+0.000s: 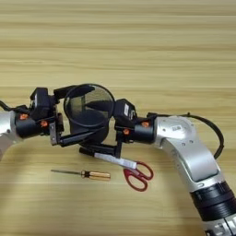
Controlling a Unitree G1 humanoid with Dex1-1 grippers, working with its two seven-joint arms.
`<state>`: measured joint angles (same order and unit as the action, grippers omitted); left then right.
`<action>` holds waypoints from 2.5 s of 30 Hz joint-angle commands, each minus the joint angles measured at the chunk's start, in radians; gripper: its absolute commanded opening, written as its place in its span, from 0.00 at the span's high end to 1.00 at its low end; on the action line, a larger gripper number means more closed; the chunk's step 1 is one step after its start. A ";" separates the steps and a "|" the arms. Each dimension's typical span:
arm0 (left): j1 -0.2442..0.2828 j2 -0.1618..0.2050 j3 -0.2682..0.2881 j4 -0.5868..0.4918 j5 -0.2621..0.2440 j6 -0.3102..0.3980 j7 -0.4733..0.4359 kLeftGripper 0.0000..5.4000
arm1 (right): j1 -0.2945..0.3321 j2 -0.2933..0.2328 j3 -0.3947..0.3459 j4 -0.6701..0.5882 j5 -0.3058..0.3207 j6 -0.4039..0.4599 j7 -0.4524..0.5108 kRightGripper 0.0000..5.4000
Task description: Move the objects on the table
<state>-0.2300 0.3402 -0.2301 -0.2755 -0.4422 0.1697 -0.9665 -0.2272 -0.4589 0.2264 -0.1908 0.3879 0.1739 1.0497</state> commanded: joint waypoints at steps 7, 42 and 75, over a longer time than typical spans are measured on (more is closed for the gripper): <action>-0.008 -0.002 -0.015 0.014 0.020 -0.020 -0.001 0.13 | -0.020 0.013 -0.024 -0.013 0.007 -0.005 -0.020 0.13; -0.004 0.010 0.078 0.031 0.011 -0.079 0.048 0.00 | 0.144 -0.092 -0.260 0.106 0.016 -0.089 -0.018 0.13; 0.001 0.008 0.118 0.030 0.003 -0.095 0.051 0.00 | 0.200 -0.100 -0.215 0.373 -0.108 -0.220 -0.002 0.13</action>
<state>-0.2271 0.3437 -0.1205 -0.2432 -0.4391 0.0834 -0.9191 -0.0203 -0.5500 0.0096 0.1670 0.2921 -0.0327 1.0427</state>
